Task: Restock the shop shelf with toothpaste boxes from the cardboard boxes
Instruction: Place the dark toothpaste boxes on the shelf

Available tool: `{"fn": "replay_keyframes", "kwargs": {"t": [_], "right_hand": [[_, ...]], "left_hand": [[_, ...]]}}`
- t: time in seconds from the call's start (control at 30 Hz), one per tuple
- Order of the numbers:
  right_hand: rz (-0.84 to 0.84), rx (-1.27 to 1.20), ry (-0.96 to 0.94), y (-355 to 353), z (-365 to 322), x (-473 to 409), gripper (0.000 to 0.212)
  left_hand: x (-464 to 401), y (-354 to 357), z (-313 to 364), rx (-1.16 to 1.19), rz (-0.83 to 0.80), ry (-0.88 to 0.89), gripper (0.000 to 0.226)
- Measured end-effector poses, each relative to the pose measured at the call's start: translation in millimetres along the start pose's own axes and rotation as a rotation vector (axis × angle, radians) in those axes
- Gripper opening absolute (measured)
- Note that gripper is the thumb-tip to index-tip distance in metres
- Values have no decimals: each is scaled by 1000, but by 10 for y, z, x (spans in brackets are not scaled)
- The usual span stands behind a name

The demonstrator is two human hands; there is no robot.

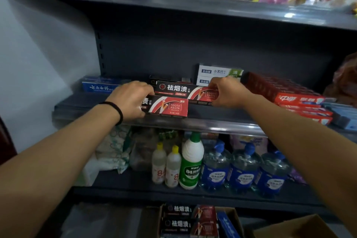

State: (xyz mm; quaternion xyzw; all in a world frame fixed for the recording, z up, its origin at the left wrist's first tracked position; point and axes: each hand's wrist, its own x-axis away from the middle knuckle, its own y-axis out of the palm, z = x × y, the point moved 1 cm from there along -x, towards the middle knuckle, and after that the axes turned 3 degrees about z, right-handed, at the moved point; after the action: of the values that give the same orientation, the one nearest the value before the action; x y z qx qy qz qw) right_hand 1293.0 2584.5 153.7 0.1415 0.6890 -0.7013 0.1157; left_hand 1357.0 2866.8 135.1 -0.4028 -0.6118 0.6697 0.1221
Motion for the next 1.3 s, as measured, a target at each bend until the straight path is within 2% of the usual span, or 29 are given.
{"fn": "replay_keyframes", "kwargs": {"t": [0.37, 0.7, 0.77, 0.9, 1.03, 1.2, 1.3], "right_hand": [[116, 69, -36, 738, -97, -1039, 35], [115, 193, -29, 1124, 95, -1384, 38], [100, 187, -31, 1174, 94, -1400, 42], [16, 215, -46, 1243, 34, -1456, 68], [-36, 222, -54, 1301, 2, -1503, 76], [9, 211, -77, 1311, 46, -1505, 50], [31, 202, -55, 1327, 49, -1518, 44]], "left_hand": [[-599, 506, -626, -26, -10, -61, 54], [-887, 803, -897, 0, -11, -86, 51], [-908, 835, -916, 3, -7, -92, 51], [-937, 879, -948, -9, -21, -97, 50], [-957, 903, -983, -10, -26, -98, 50], [-978, 942, -989, 2, -23, -90, 52], [-989, 960, -990, 11, -13, -87, 52]]}}
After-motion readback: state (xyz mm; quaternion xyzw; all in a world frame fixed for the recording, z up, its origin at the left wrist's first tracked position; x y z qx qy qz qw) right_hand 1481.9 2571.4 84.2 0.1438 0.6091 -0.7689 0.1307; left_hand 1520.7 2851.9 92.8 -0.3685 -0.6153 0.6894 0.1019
